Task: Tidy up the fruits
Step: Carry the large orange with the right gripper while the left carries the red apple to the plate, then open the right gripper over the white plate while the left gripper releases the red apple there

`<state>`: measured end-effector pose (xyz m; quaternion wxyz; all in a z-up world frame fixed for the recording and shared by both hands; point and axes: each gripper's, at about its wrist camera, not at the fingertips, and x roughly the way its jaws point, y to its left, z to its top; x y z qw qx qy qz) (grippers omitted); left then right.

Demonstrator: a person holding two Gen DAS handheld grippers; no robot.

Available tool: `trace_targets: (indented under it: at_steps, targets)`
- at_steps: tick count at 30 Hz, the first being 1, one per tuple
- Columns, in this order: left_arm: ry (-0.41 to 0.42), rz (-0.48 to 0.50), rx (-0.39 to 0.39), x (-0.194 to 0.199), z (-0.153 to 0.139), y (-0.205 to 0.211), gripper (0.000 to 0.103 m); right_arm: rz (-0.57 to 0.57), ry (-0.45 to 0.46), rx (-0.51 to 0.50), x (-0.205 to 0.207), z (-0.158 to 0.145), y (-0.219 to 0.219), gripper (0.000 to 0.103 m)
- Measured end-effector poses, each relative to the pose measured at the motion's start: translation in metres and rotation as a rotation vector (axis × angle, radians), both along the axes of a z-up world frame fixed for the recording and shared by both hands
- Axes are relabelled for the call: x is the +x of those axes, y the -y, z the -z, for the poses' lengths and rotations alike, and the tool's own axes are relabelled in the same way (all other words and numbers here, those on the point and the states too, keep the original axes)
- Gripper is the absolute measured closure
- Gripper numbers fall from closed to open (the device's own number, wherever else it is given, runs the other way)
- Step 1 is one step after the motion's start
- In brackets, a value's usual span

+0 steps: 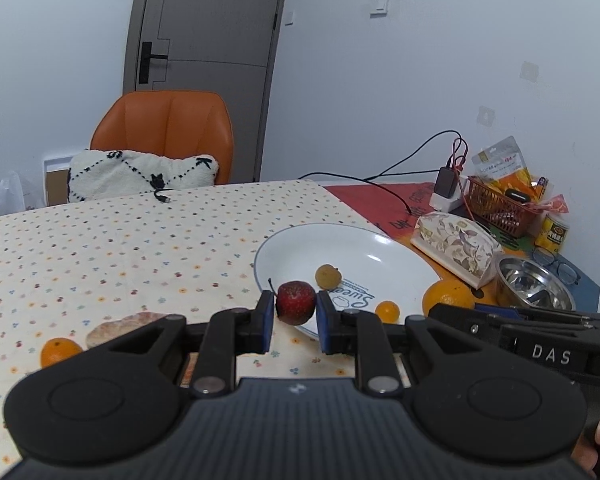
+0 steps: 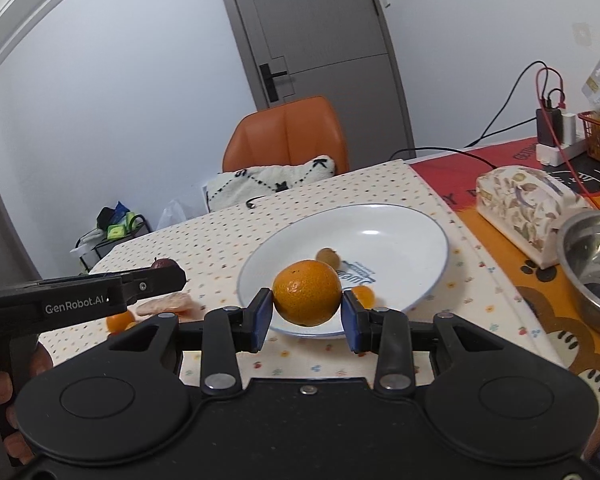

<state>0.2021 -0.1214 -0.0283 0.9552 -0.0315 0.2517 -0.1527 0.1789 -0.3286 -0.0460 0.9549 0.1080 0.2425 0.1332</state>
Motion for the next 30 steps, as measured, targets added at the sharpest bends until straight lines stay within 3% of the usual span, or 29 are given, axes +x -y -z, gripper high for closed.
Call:
trace_targets:
  at_steps: [21,30]
  targets:
    - [-0.069,0.039,0.035,0.038,0.021,0.033,0.083,0.023,-0.036,-0.017,0.033,0.021,0.019,0.067]
    - [-0.083,0.041,0.063,0.040,0.023,0.041,0.079,0.029,-0.017,-0.017,0.030,0.018,0.022,0.062]
